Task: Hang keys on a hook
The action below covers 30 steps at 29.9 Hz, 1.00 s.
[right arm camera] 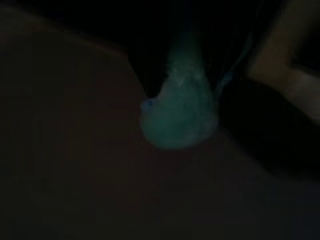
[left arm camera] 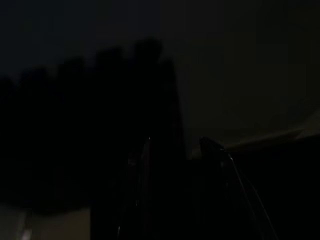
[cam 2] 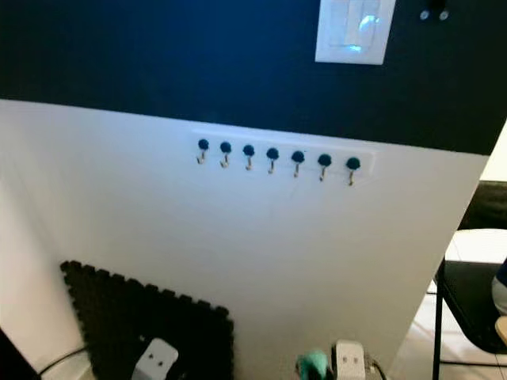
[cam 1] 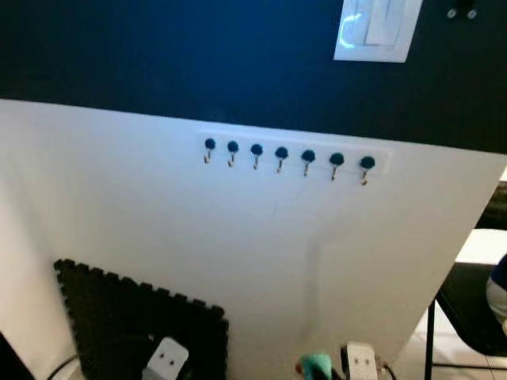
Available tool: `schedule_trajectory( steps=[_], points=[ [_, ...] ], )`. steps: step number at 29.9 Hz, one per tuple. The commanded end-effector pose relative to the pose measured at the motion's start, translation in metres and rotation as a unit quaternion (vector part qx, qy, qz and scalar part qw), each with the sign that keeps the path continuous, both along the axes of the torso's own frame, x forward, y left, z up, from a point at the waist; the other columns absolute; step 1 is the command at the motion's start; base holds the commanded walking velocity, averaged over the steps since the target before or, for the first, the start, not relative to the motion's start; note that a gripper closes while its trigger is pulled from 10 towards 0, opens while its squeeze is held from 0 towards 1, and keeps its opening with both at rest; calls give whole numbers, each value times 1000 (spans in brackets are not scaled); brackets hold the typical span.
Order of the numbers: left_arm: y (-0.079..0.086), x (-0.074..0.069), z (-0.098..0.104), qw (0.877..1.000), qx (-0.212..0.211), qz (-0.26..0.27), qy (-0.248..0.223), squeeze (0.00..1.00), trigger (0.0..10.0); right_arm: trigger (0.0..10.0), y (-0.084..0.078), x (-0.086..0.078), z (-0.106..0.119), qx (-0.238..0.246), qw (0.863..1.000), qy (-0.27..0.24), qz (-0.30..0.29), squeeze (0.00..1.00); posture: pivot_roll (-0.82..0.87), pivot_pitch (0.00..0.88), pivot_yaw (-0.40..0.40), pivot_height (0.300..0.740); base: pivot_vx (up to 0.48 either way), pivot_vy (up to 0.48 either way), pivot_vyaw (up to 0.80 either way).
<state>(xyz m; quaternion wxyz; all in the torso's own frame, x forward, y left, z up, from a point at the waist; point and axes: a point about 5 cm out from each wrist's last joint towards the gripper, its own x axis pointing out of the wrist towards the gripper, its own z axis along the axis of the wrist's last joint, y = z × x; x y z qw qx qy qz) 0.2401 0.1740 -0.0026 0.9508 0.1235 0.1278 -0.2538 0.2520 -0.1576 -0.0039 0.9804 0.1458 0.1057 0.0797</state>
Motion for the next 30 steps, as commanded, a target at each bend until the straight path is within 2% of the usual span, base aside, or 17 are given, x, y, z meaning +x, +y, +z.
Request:
schedule_trajectory(
  steps=[1, 4, 5, 6, 7, 8, 11, 14, 15, 17, 18, 19, 21, 24, 25, 30],
  points=[
    [0, -1, 7, 999, -16, -30, -9, 0, 10000, 10000, 4, 5, 15, 17, 999, -45, 17, 0, 67, 30, 4, 740, 0, 0, 0],
    [2, 1, 15, 998, -26, -45, -21, 0, 10000, 10000, 12, 11, 38, 34, 994, -98, 44, 0, 65, 29, 5, 740, 0, 0, 0],
    [3, 3, 20, 998, -29, -55, -31, 0, 10000, 10000, 16, 13, 54, 44, 989, -130, 59, 0, 65, 29, 5, 740, 0, 0, 0],
    [3, 3, 20, 998, -29, -55, -31, 0, 10000, 10000, 16, 13, 54, 44, 989, -130, 59, 0, 65, 29, 5, 740, 0, 0, 0],
    [2, 8, 33, 995, -43, -73, -50, 0, 10000, 10000, 24, 13, 82, 65, 977, -182, 86, 0, 58, 31, 9, 740, 0, 0, 0],
    [2, 8, 33, 995, -43, -73, -50, 0, 10000, 10000, 24, 13, 82, 65, 977, -182, 86, 0, 58, 31, 9, 740, 0, 0, 0],
    [-5, 14, 52, 990, -70, -100, -76, 0, 10000, 10000, 32, 10, 111, 98, 961, -228, 122, 0, 58, 33, 12, 740, 0, 0, 0],
    [-15, 20, 68, 984, -96, -123, -84, 0, 10000, 10000, 36, 6, 149, 154, 936, -278, 154, 0, 54, 34, 15, 740, 0, 0, 0],
    [-15, 20, 68, 984, -96, -123, -84, 0, 10000, 10000, 36, 6, 149, 154, 936, -278, 154, 0, 54, 34, 15, 740, 0, 0, 0],
    [-18, 25, 75, 982, -111, -124, -94, 0, 10000, 10000, 40, 5, 168, 177, 920, -302, 178, 0, 50, 34, 16, 740, 0, 0, 0],
    [-18, 25, 75, 982, -111, -124, -94, 0, 10000, 10000, 40, 5, 168, 177, 920, -302, 178, 0, 50, 34, 16, 740, 0, 0, 0],
    [-21, 29, 83, 979, -121, -126, -109, 0, 10000, 10000, 42, 6, 184, 186, 910, -321, 188, 0, 49, 34, 16, 740, 0, 0, 0],
    [-22, 30, 88, 977, -127, -126, -116, 0, 10000, 10000, 43, 6, 190, 191, 905, -329, 192, 0, 49, 33, 15, 740, 0, 0, 0],
    [-23, 37, 99, 973, -143, -121, -132, 0, 10000, 10000, 47, 7, 209, 217, 886, -350, 213, 0, 47, 28, 6, 740, 0, 0, 0],
    [-23, 37, 99, 973, -143, -121, -132, 0, 10000, 10000, 47, 7, 209, 217, 886, -350, 213, 0, 47, 28, 6, 740, 0, 0, 0],
    [-25, 46, 113, 971, -149, -115, -145, 0, 10000, 10000, 55, 10, 230, 234, 869, -351, 260, 0, 41, 20, 1, 740, 0, 0, 0]
  ],
)
